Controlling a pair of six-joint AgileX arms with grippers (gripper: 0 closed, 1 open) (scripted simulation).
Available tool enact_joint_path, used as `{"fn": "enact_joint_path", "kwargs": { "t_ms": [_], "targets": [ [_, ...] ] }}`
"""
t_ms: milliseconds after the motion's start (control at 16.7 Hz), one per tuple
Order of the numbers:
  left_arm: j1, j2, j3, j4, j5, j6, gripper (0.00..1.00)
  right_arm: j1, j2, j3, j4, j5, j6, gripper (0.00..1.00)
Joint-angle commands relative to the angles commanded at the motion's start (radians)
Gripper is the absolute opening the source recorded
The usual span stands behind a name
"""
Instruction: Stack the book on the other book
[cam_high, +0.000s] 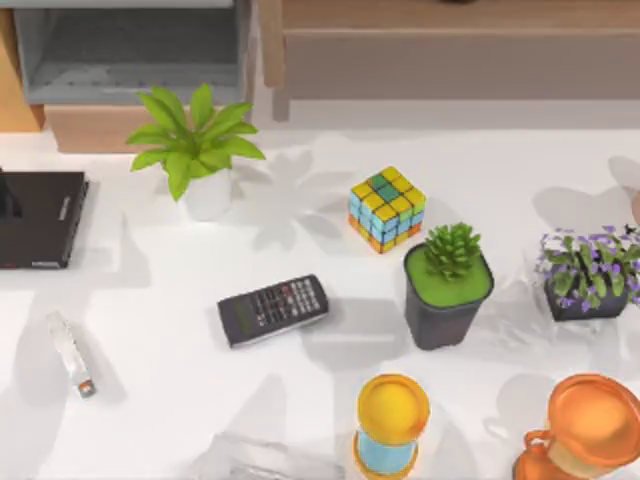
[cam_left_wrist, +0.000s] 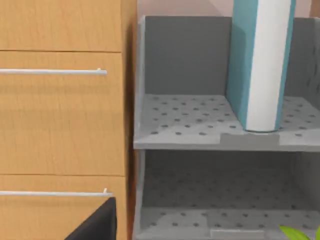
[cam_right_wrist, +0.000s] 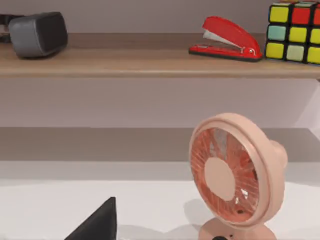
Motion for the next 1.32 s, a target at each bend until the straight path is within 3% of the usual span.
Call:
{"fn": "enact_joint_path", "kwargs": {
  "t_ms": [960, 1320],
  "targets": [
    [-0.123, 1.077, 0.686, 0.351, -0.105, -0.002, 1.00, 0.000, 0.000, 0.000, 0.000, 0.000, 0.000, 1.00],
    [-0.155, 1.306, 0.850, 0.443, -0.133, -0.002, 1.00, 0.000, 0.000, 0.000, 0.000, 0.000, 0.000, 1.00]
  ]
}}
